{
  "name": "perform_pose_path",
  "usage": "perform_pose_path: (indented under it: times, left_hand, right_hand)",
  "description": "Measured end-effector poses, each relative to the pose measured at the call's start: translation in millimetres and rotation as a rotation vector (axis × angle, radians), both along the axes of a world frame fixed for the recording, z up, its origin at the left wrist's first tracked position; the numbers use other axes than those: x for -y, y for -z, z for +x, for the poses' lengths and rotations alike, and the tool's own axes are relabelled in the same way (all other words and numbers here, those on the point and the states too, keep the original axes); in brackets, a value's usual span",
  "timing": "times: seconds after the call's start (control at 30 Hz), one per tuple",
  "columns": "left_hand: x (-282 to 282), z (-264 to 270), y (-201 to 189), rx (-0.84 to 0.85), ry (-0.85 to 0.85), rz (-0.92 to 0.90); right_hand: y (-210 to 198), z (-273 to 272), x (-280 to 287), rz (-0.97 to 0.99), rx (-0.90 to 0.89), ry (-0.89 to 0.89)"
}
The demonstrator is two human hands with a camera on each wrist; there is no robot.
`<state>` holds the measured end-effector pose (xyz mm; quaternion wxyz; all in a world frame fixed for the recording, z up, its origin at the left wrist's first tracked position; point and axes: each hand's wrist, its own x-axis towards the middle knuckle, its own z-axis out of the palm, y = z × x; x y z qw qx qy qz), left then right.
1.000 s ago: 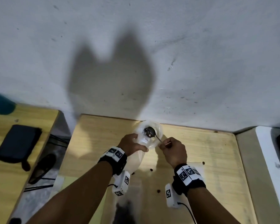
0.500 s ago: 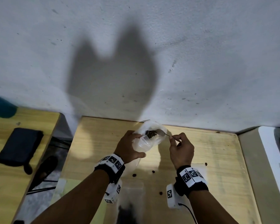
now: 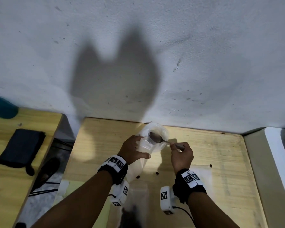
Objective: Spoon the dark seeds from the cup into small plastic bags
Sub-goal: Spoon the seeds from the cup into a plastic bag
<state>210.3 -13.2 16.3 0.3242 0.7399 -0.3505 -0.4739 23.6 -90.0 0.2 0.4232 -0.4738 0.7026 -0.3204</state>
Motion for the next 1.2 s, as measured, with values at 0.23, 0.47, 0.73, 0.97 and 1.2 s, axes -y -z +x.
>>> perform_pose_path:
  times: [0.23,0.47,0.73,0.97,1.2]
  left_hand:
    - [1.4,0.7,-0.6,-0.075,-0.022,0.056]
    - [-0.3,6.5,-3.5,-0.084,-0.063,0.053]
    - [-3.2,6.0,-3.3,0.045,-0.009,0.015]
    - [-4.5,-0.9,-3.7,0.094,0.006,0.021]
    - [-4.2,-6.0,-3.2,0.121,0.019,0.021]
  right_hand:
    - [12.9,4.9,6.8,0.250,0.141,0.095]
    - [10.3,-7.6,15.6,0.275,0.246,0.149]
    - [-13.2,-28.1,19.1,0.257,0.303,0.139]
    - [-47.3,-33.2,14.9,0.076,0.368,0.011]
    - [-64.1,-9.2,3.0,-0.157,0.187,-0.400]
